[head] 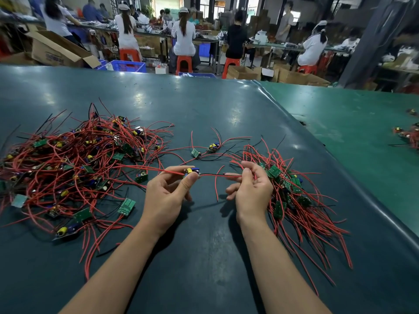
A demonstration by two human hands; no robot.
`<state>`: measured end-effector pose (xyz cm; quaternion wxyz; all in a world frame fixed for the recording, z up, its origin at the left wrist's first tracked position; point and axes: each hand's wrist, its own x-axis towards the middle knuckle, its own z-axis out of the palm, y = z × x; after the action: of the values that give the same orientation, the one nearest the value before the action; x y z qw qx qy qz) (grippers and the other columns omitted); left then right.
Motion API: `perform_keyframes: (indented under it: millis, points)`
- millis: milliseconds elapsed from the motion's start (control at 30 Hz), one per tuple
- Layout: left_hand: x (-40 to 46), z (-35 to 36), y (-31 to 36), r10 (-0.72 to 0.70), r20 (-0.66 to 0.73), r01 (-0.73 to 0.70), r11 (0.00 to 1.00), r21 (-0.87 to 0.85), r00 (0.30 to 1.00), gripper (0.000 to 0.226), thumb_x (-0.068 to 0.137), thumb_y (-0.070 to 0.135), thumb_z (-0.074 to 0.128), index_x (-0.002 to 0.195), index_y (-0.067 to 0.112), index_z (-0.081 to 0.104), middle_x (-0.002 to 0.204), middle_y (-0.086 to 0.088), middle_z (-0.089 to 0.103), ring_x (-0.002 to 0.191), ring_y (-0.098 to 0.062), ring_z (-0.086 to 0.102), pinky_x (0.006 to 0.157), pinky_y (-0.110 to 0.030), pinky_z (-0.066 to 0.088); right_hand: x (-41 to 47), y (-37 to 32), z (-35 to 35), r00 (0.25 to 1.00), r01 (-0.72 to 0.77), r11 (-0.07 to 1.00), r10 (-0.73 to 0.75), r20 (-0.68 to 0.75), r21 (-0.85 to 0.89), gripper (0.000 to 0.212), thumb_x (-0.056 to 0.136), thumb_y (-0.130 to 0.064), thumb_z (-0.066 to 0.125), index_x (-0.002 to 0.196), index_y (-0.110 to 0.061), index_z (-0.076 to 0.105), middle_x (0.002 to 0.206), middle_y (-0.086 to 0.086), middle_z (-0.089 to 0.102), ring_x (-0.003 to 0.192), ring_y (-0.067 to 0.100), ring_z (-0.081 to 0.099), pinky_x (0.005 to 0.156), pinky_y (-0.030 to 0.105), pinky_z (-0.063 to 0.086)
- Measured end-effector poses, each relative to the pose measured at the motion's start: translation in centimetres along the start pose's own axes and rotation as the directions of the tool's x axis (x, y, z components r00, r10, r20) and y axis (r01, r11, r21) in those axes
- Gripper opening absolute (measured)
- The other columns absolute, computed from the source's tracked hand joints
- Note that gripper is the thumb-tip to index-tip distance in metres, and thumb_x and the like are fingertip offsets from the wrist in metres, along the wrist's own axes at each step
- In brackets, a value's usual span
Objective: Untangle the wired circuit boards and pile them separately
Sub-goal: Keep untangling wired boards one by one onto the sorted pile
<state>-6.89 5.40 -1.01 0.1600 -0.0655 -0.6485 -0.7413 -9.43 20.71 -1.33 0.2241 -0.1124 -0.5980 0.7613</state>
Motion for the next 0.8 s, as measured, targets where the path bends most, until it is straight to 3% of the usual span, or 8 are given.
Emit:
perform_keyframes:
  millis: [133,233,300,400,500,600,700,800]
  points:
    - [0.5,-0.4,-0.3,-0.032,-0.15,0.034,0.999,0.007,0.988,0.036,0.079,0.035,0.069,0.099,0.006,0.067,0.07,0.003,0.069,0.051,-0.012,0.055,0.05,-0.026,0.044,-0.4,0.1,0.2,0.986,-0.054,0.981,0.082,0.146,-0.186,0.02,0.099,-0.002,0.043,0.091,-0.01,0.059,0.056,0.008,0.065,0.032,0.016,0.051,0.032,0.02,0.039]
    - [1.1,-0.6,0.1,-0.095,-0.211,0.043,0.97,-0.24,0.973,0.027,0.076,0.029,0.07,0.092,0.01,0.06,0.09,-0.004,0.073,0.073,-0.009,0.07,0.067,-0.03,0.053,-0.8,0.1,0.5,0.977,-0.012,0.953,0.076,0.2,-0.302,0.018,0.094,-0.01,0.056,0.078,-0.013,0.063,0.056,0.006,0.067,0.037,0.015,0.05,0.035,0.019,0.035]
    - [1.5,-0.9,0.5,-0.136,-0.169,0.05,0.899,-0.435,0.976,0.021,0.075,0.024,0.07,0.084,0.017,0.052,0.084,-0.006,0.074,0.074,-0.014,0.072,0.065,-0.024,0.055,-0.9,-0.2,0.6,0.972,-0.016,0.969,0.073,0.224,-0.247,0.023,0.096,-0.025,0.06,0.078,-0.012,0.064,0.06,0.006,0.069,0.041,0.015,0.052,0.036,0.019,0.036]
    - [1.6,-1.4,0.7,-0.185,-0.109,0.104,0.851,-0.515,0.977,0.022,0.075,0.025,0.071,0.085,0.016,0.053,0.066,-0.002,0.068,0.055,-0.01,0.064,0.053,-0.019,0.052,-0.4,-0.7,0.3,0.982,-0.068,0.994,0.083,0.169,-0.091,0.029,0.098,-0.031,0.057,0.083,-0.009,0.067,0.063,0.0,0.066,0.043,0.012,0.051,0.037,0.02,0.038]
    - [1.5,-1.1,0.7,-0.175,-0.046,0.134,0.876,-0.464,0.983,0.032,0.065,0.035,0.076,0.087,0.013,0.066,0.06,0.002,0.059,0.046,-0.005,0.051,0.042,-0.016,0.041,-0.3,-0.8,0.0,0.935,-0.186,0.983,0.179,0.308,-0.007,0.026,0.096,-0.028,0.059,0.081,-0.014,0.075,0.061,-0.002,0.06,0.043,0.004,0.04,0.039,0.014,0.029]
    - [0.7,-0.3,0.3,-0.18,0.074,0.194,0.94,-0.281,0.981,0.025,0.067,0.036,0.075,0.079,0.015,0.074,0.055,-0.003,0.056,0.039,-0.008,0.046,0.036,-0.015,0.035,-1.4,-0.7,0.5,0.765,-0.343,0.939,0.269,0.585,0.017,0.025,0.087,-0.035,0.063,0.084,-0.015,0.079,0.058,-0.002,0.056,0.041,0.002,0.036,0.038,0.013,0.025]
    - [-0.2,0.3,-0.2,-0.188,0.17,0.2,0.978,-0.054,0.967,0.023,0.07,0.031,0.075,0.08,0.01,0.071,0.055,-0.007,0.057,0.042,-0.014,0.048,0.037,-0.019,0.039,-1.6,-0.4,0.8,0.77,-0.307,0.952,0.242,0.59,0.01,0.022,0.075,-0.033,0.071,0.083,-0.014,0.079,0.058,0.003,0.051,0.043,0.005,0.035,0.04,0.017,0.024]
    - [-0.4,0.4,0.0,-0.19,0.185,0.19,0.982,0.017,0.964,0.032,0.071,0.031,0.075,0.083,0.002,0.067,0.053,-0.005,0.056,0.044,-0.015,0.051,0.039,-0.02,0.04,-1.3,-0.3,0.5,0.779,-0.317,0.948,0.258,0.571,0.004,0.019,0.075,-0.028,0.074,0.085,-0.013,0.079,0.051,-0.003,0.044,0.038,0.006,0.029,0.037,0.015,0.021]
